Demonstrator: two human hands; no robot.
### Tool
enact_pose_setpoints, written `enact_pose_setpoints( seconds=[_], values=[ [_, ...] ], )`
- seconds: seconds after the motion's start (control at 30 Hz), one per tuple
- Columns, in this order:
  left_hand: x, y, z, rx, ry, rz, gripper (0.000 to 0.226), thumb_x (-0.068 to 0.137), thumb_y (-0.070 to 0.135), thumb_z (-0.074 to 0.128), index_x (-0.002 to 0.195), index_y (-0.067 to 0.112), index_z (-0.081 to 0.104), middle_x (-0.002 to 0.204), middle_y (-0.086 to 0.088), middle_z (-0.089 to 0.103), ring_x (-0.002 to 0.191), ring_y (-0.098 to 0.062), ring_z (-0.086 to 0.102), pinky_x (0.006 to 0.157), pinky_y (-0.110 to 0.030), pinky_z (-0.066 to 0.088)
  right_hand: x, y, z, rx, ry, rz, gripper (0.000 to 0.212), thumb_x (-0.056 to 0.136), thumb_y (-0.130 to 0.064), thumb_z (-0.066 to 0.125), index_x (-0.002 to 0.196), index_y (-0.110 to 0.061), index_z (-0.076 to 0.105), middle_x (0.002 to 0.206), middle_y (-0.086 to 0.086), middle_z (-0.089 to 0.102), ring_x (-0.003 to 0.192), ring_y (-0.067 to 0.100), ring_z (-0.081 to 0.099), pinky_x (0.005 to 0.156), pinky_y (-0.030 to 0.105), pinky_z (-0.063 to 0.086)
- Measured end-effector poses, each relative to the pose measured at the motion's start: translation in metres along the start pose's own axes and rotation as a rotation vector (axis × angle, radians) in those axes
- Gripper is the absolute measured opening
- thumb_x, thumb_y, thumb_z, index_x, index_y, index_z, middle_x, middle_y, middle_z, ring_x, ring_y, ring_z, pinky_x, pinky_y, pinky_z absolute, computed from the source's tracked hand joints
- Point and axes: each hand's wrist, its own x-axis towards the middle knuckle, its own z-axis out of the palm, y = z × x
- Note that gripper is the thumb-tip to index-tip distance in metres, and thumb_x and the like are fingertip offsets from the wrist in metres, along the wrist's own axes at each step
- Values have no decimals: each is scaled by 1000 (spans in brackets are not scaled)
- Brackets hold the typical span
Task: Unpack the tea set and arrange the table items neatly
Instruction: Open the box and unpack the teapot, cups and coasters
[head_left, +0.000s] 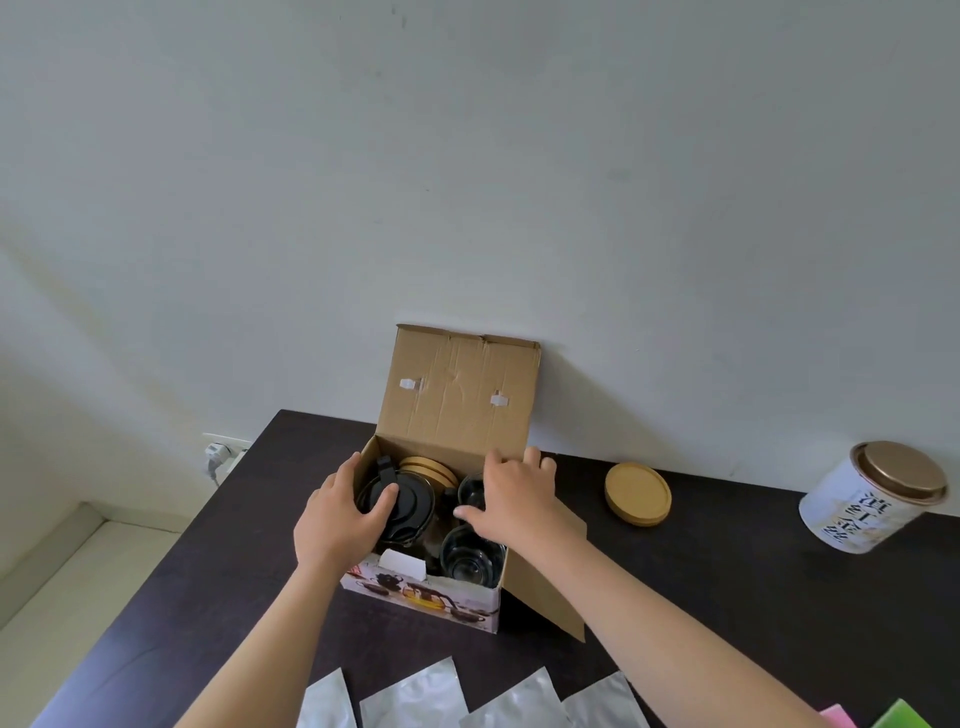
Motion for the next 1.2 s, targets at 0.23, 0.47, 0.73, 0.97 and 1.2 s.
enact_pose_setpoints(
  seconds=[0.23, 0.47, 0.73, 0.97, 1.2],
  values=[
    [0, 0, -2, 4, -1, -3, 72, 82, 66, 48, 143, 31, 31, 129, 0, 56, 111, -22, 57, 78, -40, 55, 4, -6, 3, 52, 55, 53, 70, 74, -68, 60, 116, -14, 47, 106, 5, 63, 113, 30, 41, 84, 43, 32],
    [1, 1, -3, 4, 4, 3, 70, 83, 64, 49, 142, 30, 32, 129, 0, 56, 112, -23, 56, 78, -40, 54, -18, 13, 2, 519, 429, 94, 60, 64, -65, 63, 105, -22, 51, 98, -10, 54, 90, 11, 50, 77, 31, 36],
    [1, 0, -2, 14, -4, 2, 71, 83, 64, 49, 143, 29, 32, 130, -2, 56, 112, -25, 56, 77, -40, 54, -62, 98, 13, 723, 532, 321, 56, 66, -31, 81, 111, -15, 53, 104, -6, 50, 104, 15, 48, 78, 25, 40],
    [1, 0, -1, 1, -1, 14, 70, 84, 62, 50, 142, 27, 32, 127, -4, 57, 111, -26, 57, 78, -42, 54, -99, 183, 47, 596, 379, 694, 59, 64, -23, 79, 115, -13, 51, 116, 11, 52, 114, 33, 42, 78, 37, 44],
    [1, -1, 0, 2, -3, 16, 69, 84, 62, 51, 142, 27, 33, 128, -5, 57, 110, -27, 58, 77, -42, 54, -99, 217, 59, 605, 356, 820, 58, 69, -22, 78, 118, -12, 49, 120, 12, 52, 118, 33, 42, 72, 38, 43]
  ],
)
